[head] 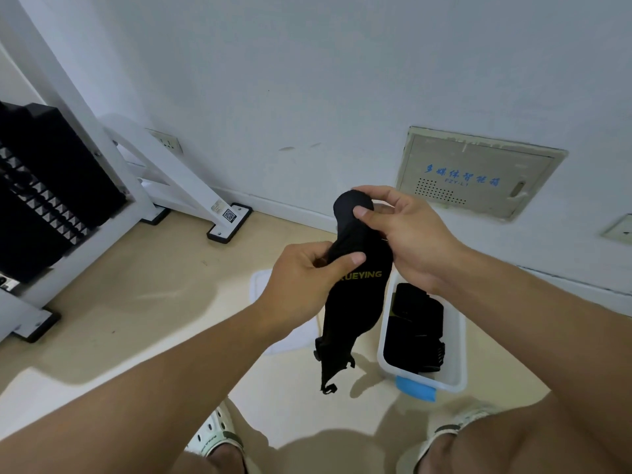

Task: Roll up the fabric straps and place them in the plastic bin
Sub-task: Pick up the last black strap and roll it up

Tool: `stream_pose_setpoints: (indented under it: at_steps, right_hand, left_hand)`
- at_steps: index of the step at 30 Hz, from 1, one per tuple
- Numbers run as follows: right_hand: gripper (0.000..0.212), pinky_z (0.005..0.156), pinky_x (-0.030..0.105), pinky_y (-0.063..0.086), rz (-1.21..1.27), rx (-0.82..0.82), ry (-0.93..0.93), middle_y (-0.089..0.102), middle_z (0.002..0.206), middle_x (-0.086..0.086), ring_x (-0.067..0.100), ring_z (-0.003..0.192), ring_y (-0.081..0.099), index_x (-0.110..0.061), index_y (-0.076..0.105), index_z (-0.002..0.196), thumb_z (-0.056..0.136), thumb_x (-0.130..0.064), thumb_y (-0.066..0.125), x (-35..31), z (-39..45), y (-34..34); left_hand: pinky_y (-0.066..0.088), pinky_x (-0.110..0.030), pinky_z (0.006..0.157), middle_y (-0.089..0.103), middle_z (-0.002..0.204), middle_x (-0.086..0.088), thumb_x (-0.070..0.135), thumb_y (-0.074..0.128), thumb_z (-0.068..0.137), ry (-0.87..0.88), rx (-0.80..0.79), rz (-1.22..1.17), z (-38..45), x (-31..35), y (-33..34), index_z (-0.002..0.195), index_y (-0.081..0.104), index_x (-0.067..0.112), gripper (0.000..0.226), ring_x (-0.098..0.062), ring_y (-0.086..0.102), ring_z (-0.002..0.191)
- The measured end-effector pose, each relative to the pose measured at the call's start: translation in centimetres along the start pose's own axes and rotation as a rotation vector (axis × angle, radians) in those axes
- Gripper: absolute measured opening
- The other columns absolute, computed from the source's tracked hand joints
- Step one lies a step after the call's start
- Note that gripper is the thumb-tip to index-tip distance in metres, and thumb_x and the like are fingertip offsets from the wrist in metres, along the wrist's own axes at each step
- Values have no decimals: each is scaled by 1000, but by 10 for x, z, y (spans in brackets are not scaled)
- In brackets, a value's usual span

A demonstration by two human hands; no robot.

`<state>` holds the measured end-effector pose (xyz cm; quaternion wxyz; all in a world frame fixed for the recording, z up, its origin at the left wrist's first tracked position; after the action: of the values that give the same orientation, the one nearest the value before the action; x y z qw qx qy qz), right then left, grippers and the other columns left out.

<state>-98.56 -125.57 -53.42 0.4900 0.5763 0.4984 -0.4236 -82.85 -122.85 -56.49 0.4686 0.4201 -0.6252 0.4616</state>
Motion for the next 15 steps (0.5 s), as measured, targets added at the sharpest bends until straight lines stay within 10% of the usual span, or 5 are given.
stream_pose_setpoints:
  at_steps: [10,15]
  right_hand:
    - [31,89,28,53,-628,-272,-142,76,104,-11,9,101,69,-28,77,108,106,-33,46,-10,-6,-11]
    - [14,92,30,50,-703,-274,-186,77,96,-8,12,95,70,-26,75,97,98,-34,64,-6,-3,-12]
  left_hand:
    - [61,-36,82,78,92,-16,28,80,88,-54,-18,14,6,-4,-2,94,80,4,25,-22,76,80]
    - [55,-14,66,80,85,-5,27,82,87,-74,-30,22,6,-5,-2,93,81,9,20,-10,76,73]
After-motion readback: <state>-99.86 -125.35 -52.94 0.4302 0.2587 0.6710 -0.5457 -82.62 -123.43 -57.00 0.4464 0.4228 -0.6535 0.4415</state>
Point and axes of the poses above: each hand's wrist, its own z-axis towards the middle knuckle, its own y-axis out of the palm, x = y × z, the point moved 3 cm from there along z, towards the middle knuckle
